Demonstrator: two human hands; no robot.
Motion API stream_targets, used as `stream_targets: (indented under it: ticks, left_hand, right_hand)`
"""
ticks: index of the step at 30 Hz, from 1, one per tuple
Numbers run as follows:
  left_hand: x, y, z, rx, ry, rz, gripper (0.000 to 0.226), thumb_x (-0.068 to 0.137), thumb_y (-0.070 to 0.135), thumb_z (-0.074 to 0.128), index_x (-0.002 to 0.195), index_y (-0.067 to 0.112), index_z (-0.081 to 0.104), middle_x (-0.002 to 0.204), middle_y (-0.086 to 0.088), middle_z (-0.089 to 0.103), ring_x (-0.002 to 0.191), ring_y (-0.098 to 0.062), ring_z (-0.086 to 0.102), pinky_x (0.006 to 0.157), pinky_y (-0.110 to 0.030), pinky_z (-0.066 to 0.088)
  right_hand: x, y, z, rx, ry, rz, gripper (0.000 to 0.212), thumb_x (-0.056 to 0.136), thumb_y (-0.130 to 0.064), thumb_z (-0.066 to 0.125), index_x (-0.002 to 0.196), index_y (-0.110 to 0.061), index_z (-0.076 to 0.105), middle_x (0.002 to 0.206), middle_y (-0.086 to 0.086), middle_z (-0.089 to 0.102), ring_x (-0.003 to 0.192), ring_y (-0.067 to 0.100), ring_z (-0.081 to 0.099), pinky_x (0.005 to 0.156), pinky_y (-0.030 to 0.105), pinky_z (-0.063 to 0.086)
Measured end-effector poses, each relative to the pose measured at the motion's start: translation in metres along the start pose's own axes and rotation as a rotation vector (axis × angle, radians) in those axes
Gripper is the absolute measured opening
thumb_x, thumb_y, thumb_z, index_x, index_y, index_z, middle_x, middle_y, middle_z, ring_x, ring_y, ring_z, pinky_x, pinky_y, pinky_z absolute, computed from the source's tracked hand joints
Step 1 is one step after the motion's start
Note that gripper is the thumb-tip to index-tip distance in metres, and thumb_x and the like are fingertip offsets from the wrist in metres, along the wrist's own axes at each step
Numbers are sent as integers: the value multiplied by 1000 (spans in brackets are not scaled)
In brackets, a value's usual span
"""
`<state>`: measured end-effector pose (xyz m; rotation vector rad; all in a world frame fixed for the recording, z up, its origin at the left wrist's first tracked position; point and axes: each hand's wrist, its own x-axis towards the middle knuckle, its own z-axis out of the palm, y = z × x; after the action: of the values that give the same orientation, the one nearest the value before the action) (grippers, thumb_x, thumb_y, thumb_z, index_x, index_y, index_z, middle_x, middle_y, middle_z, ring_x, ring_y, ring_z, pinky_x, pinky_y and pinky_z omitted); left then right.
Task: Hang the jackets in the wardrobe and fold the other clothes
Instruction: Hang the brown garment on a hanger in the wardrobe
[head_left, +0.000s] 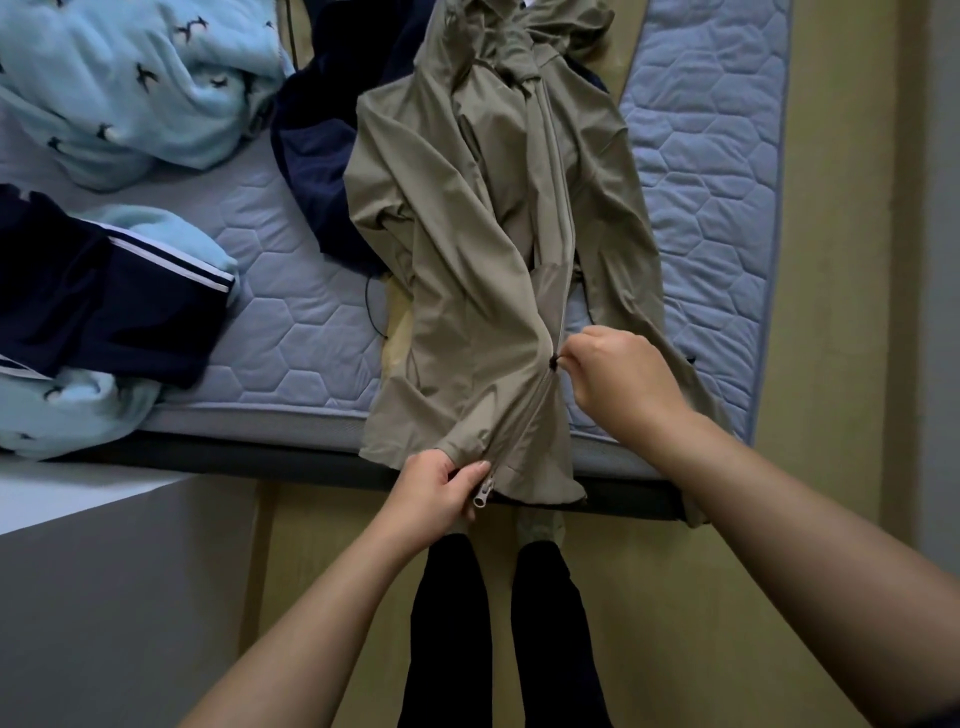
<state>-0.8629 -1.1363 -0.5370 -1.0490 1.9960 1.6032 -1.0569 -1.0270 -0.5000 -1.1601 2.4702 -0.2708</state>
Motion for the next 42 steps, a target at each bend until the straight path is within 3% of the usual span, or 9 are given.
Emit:
stream_targets:
  ticks: [5, 9, 13, 16, 19, 23, 30, 37, 42]
  left_hand:
    - [14, 0, -10, 78, 10, -29, 25, 92, 26, 60, 75, 12, 71, 58, -9, 68, 57, -11, 64, 60, -23, 48]
    - [25, 2, -22, 272, 7, -123, 43, 91, 35, 60, 55, 12, 62, 55, -3, 65, 50, -3, 58, 54, -18, 44]
    - [42, 23, -43, 587, -61, -329, 47, 76, 65, 60, 71, 18, 57, 75, 1, 65, 73, -19, 63, 71, -33, 51]
    - [55, 49, -44, 709, 101, -205, 61, 66, 69, 67, 98, 21, 47, 100, 4, 55, 96, -21, 58, 71, -34, 47]
    - [76, 68, -27, 679, 57, -30, 73, 72, 55, 71, 129, 21, 42, 127, -1, 50, 120, -23, 49, 93, -42, 45]
    - [92, 74, -14, 731, 117, 131, 16, 88, 35, 59, 94, 20, 61, 97, -3, 67, 101, -27, 59, 81, -35, 38]
    - [99, 44, -49, 864, 58, -16, 11, 89, 34, 59, 95, 25, 63, 94, 0, 65, 96, -23, 61, 83, -34, 44]
    - [127, 77, -27, 502, 109, 30, 16, 83, 32, 66, 89, 18, 65, 93, -7, 67, 91, -28, 60, 76, -36, 51]
    - [125, 52, -53, 657, 135, -23, 17, 86, 34, 63, 82, 18, 65, 90, -9, 66, 89, -30, 61, 69, -34, 47]
  right_hand:
    - [20, 13, -4, -24, -2, 99, 25, 95, -21, 48, 97, -5, 67, 96, 14, 63, 89, 37, 60, 74, 44, 49]
    - [35, 11, -8, -66, -51, 59, 24, 95, -20, 47, 94, -5, 65, 95, 13, 62, 89, 35, 59, 73, 40, 48]
    - [40, 6, -6, -59, -101, 30, 23, 96, -20, 46, 91, -5, 63, 94, 12, 61, 88, 33, 59, 75, 41, 48]
    - [42, 6, -6, -39, -116, 39, 24, 96, -21, 46, 92, -6, 64, 96, 11, 62, 90, 33, 58, 76, 40, 48]
    - [43, 0, -5, -34, -119, 6, 24, 96, -22, 46, 94, -8, 65, 97, 10, 63, 91, 32, 59, 74, 38, 47]
    - [53, 1, -4, -15, -134, -2, 22, 94, -20, 49, 91, -6, 65, 95, 12, 62, 90, 33, 59, 73, 40, 47]
    - [78, 18, -15, -50, -99, 26, 22, 95, -20, 48, 94, -7, 66, 97, 12, 62, 90, 32, 60, 75, 38, 47]
    - [87, -7, -2, -29, -125, -58, 14, 90, -16, 52, 93, -9, 64, 98, 11, 62, 93, 34, 60, 73, 37, 43]
    - [106, 13, -18, -44, -9, 13, 20, 93, -20, 51, 90, -5, 65, 95, 15, 62, 90, 38, 60, 71, 40, 44]
